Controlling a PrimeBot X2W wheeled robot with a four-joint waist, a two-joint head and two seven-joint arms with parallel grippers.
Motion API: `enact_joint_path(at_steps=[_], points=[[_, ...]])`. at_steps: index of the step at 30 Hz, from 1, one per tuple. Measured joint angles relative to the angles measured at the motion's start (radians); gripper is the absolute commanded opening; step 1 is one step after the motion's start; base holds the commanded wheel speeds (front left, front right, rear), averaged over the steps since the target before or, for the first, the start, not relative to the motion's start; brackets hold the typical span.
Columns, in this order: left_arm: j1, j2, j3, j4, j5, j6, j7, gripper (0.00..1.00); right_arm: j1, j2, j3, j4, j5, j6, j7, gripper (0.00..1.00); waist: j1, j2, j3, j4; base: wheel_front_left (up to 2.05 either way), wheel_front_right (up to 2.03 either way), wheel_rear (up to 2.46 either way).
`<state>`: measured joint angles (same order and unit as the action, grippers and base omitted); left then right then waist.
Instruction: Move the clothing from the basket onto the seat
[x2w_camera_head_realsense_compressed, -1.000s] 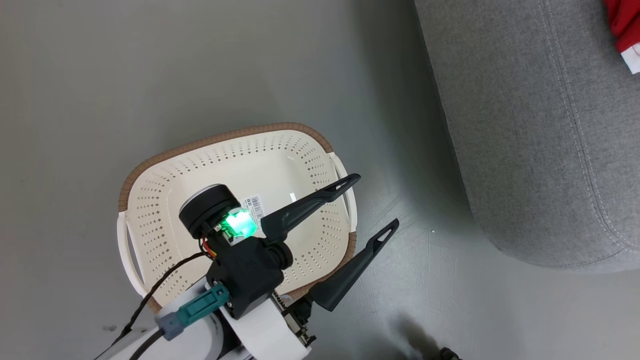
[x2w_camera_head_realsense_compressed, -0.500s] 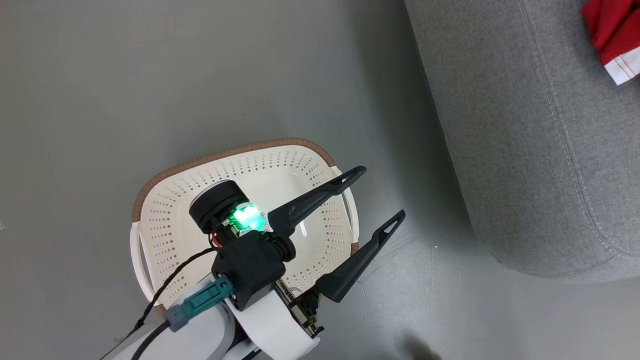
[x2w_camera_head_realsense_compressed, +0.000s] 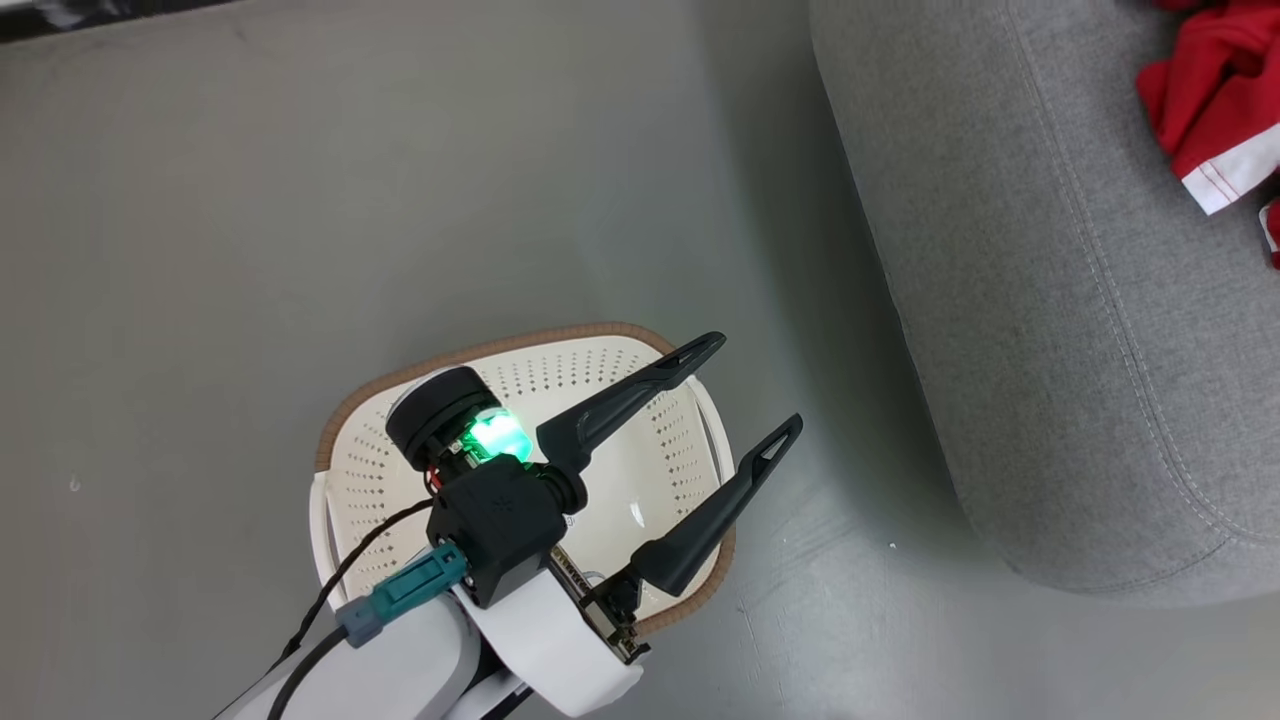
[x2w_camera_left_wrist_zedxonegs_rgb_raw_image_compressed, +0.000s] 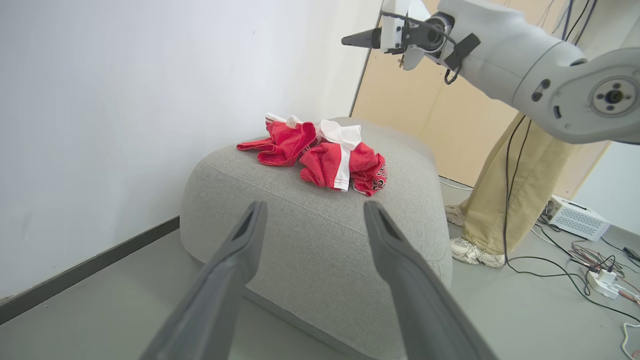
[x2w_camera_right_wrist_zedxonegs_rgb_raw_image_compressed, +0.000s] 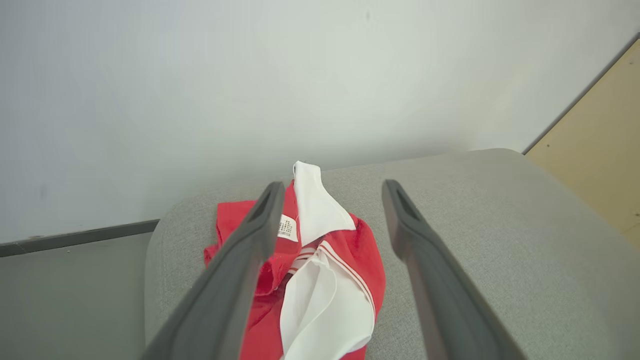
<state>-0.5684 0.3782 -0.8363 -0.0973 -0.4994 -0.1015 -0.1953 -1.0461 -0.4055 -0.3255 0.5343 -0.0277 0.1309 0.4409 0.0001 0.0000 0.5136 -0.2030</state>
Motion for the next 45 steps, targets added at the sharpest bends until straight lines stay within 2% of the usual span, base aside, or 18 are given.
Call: enact_joint_path(at_steps=[12,25,45], points=[[0.037,-0.011,0.003,0.034,-0.029,-0.001,-0.022,1.0,0.025,0.007,0.018,-0.021,-0.063,0.0,-0.077,1.0,0.0,0.0,-0.087,0.031,0.0,0.0,0.0],[0.081,-0.005,0.035,0.059,-0.044,0.005,-0.034,1.0,0.107,0.093,0.025,-0.058,-0.095,0.0,-0.178,1.0,0.0,0.0,-0.172,0.057,0.0,0.0,0.0],[0.167,-0.004,0.064,0.086,-0.063,0.04,-0.044,1.0,0.297,0.228,0.066,-0.144,-0.093,0.0,-0.283,1.0,0.0,0.0,-0.305,0.104,0.0,0.0,0.0]])
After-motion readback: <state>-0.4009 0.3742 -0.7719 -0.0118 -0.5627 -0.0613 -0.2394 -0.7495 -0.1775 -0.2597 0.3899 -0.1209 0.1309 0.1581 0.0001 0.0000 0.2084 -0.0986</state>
